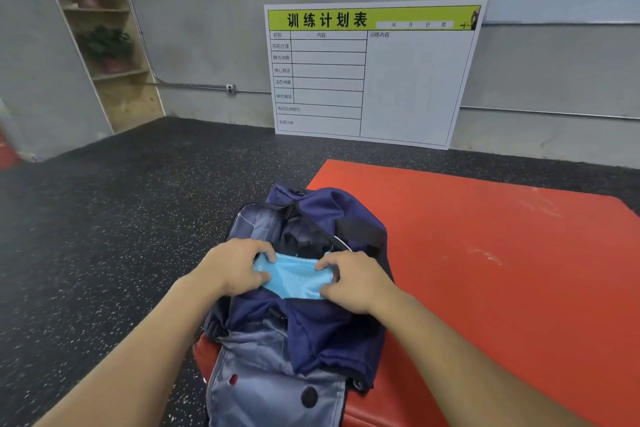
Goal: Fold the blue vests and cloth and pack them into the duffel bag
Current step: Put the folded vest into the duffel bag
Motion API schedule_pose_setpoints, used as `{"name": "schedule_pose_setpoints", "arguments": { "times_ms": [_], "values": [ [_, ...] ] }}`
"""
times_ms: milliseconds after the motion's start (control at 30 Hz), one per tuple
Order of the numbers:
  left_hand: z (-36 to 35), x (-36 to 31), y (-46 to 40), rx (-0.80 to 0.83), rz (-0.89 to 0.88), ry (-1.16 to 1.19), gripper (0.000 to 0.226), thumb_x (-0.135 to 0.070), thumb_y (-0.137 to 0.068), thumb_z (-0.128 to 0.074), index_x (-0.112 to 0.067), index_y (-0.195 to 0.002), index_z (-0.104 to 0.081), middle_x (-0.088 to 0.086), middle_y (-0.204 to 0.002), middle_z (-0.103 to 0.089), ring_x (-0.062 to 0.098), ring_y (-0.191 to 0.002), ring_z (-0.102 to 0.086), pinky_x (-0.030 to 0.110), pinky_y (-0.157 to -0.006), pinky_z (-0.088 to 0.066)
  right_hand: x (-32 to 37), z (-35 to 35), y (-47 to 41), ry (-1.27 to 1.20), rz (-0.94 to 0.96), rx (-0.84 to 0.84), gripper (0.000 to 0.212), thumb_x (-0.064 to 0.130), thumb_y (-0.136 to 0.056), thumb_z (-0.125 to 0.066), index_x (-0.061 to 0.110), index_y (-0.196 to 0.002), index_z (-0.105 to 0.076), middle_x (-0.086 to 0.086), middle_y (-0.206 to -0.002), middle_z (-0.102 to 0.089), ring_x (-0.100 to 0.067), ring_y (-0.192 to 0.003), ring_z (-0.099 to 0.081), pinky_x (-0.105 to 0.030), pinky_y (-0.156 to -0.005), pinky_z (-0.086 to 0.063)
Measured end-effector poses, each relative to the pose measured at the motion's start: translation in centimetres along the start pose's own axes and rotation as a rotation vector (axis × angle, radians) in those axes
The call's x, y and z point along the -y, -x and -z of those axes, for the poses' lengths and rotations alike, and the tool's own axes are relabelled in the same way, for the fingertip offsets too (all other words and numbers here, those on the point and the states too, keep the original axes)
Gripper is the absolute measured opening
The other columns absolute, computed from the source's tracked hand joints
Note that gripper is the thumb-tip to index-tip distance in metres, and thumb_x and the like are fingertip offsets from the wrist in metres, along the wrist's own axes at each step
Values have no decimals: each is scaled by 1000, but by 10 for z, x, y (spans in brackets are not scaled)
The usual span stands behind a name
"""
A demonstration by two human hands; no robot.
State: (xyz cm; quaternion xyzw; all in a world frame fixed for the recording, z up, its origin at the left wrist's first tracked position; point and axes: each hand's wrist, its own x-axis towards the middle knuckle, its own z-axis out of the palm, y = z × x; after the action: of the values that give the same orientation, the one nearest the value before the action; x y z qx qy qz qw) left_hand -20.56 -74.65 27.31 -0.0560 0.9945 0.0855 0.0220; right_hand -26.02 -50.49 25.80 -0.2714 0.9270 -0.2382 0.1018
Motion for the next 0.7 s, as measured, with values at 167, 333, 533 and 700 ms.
{"name": "schedule_pose_setpoints", "arguments": {
  "times_ms": [167, 333, 533, 700],
  "values": [
    [-21, -2, -4, -275, -160, -95, 33, -49, -80, -58, -40, -111, -65, -6, -120, -48, 20, -118, -48, 40, -100, -40, 6, -15, -4, -37, 136, -249, 22, 42, -94, -65, 24, -97, -78, 10, -110, -49, -11, -109, -46, -31, -89, -48],
    [-58, -1, -7, -108, -208, 8, 82, -57, -82, -13, -28, -155, -36, -3, -162, -34, 18, -152, -25, 38, -122, -25, 6, -46, -12, -28, 157, -197, 33, 28, -104, -51, 18, -134, -60, 3, -148, -47, -18, -144, -35, -31, -115, -34],
    [-82, 7, 3, -174, -138, 132, 80, -55, -91, -12, -17, -160, -25, 2, -166, -23, 13, -153, -21, 24, -122, -13, -7, -64, -8, 149, 131, 16, 68, 37, -108, -34, 18, -164, 0, 5, -172, 2, -14, -157, 12, -35, -128, -4],
    [-86, 1, 7, -145, -119, 127, 87, -58, -86, -3, -16, -160, -21, 4, -168, -17, 16, -154, -14, 25, -123, -7, -11, -67, -8, 201, 144, 49, 66, 41, -109, -30, 19, -164, 1, 6, -171, 7, -14, -156, 15, -37, -128, 0]
  ]
}}
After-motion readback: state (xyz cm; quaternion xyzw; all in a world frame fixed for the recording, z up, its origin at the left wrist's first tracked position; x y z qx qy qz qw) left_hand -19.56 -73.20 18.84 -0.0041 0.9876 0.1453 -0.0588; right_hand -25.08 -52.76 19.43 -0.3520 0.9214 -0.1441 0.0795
